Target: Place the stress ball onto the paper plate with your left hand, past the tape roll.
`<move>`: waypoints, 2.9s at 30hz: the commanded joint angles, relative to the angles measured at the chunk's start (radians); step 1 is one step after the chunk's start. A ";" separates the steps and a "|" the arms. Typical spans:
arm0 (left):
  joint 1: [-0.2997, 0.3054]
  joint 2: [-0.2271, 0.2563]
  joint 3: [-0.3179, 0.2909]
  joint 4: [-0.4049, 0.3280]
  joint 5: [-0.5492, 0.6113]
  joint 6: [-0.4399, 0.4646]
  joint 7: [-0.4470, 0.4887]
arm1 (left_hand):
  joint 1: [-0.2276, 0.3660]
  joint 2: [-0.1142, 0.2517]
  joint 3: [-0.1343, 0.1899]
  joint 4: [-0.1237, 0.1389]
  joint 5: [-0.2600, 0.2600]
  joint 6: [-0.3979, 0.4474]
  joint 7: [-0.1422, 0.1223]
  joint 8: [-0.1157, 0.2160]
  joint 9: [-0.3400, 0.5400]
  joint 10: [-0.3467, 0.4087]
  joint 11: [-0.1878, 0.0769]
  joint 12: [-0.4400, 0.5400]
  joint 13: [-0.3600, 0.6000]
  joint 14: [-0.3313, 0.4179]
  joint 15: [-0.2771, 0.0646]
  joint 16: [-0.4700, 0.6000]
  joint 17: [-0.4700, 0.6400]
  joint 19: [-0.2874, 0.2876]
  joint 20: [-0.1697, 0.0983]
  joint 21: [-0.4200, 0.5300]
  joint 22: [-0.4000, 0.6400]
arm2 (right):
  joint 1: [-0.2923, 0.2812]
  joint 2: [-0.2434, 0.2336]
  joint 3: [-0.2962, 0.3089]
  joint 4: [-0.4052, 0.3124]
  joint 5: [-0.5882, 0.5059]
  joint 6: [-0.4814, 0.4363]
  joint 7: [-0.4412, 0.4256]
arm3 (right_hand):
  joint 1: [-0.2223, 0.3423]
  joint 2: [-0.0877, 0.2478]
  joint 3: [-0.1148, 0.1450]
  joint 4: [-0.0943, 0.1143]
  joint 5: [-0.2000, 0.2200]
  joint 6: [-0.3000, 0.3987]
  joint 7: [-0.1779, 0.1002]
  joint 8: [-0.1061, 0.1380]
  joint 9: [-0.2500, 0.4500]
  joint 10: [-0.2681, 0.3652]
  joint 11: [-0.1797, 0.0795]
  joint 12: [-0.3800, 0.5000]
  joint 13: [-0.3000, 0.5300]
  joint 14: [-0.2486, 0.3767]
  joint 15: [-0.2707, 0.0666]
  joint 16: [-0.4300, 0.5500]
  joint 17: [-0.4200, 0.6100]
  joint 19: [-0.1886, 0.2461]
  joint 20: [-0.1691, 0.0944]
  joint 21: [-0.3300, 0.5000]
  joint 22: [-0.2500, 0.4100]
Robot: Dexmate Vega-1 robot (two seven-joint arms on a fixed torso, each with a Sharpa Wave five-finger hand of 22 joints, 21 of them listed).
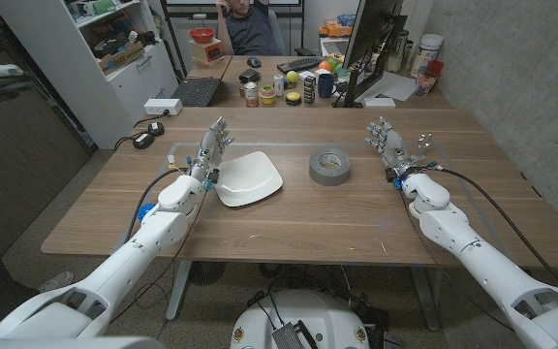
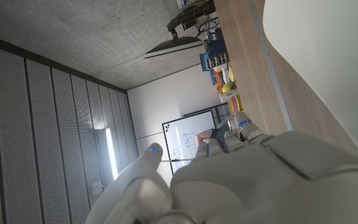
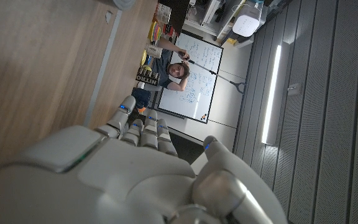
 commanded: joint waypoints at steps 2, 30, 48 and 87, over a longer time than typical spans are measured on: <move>-0.019 -0.018 0.000 0.033 0.014 -0.009 -0.005 | -0.001 0.045 0.007 0.001 0.005 -0.108 0.002 0.004 0.002 -0.061 -0.004 0.006 0.005 -0.077 -0.067 0.004 0.002 -0.008 -0.123 0.003 0.005 | -0.011 0.100 0.135 0.022 -0.103 -0.053 0.080 | 0.000 0.074 0.004 0.000 0.006 0.000 0.008 0.006 0.002 0.010 0.000 0.004 0.003 -0.007 0.001 0.007 0.004 -0.007 -0.084 0.005 0.003; -0.080 0.006 0.012 0.184 0.210 -0.263 -0.012 | 0.001 0.048 0.007 -0.001 0.007 -0.099 -0.006 0.008 0.002 -0.048 -0.011 0.010 0.005 -0.068 -0.064 0.007 0.001 0.006 -0.096 -0.002 0.006 | 0.009 0.169 0.223 0.074 -0.210 -0.094 0.192 | -0.001 0.074 0.000 0.001 0.006 0.000 0.008 0.006 0.002 0.009 0.000 0.005 0.003 -0.007 0.002 0.007 0.005 -0.002 -0.084 -0.006 0.003; 0.010 0.196 -0.069 0.011 0.613 -0.383 0.205 | 0.070 0.024 0.032 -0.047 0.015 0.002 -0.072 0.027 0.003 0.079 -0.007 0.028 0.004 0.086 -0.018 0.030 -0.005 0.116 0.011 0.004 0.004 | -0.078 0.108 0.255 -0.107 -0.229 -0.199 0.201 | -0.001 0.075 -0.003 0.001 0.007 0.002 0.009 0.006 0.002 0.011 0.000 0.006 0.003 -0.006 0.003 0.007 0.005 0.001 -0.084 -0.012 0.003; 0.510 0.454 -0.725 -0.358 1.229 -0.516 0.284 | 0.128 -0.073 0.005 -0.107 0.012 -0.078 -0.096 -0.005 0.008 0.003 0.006 0.005 0.008 0.037 -0.002 -0.014 0.001 0.061 0.090 -0.059 0.005 | -0.001 0.083 0.162 -0.059 -0.271 -0.161 0.289 | 0.000 0.076 -0.007 0.001 0.008 0.006 0.013 0.007 0.002 0.016 0.002 0.008 0.003 0.000 0.003 0.008 0.004 0.015 -0.081 -0.025 0.004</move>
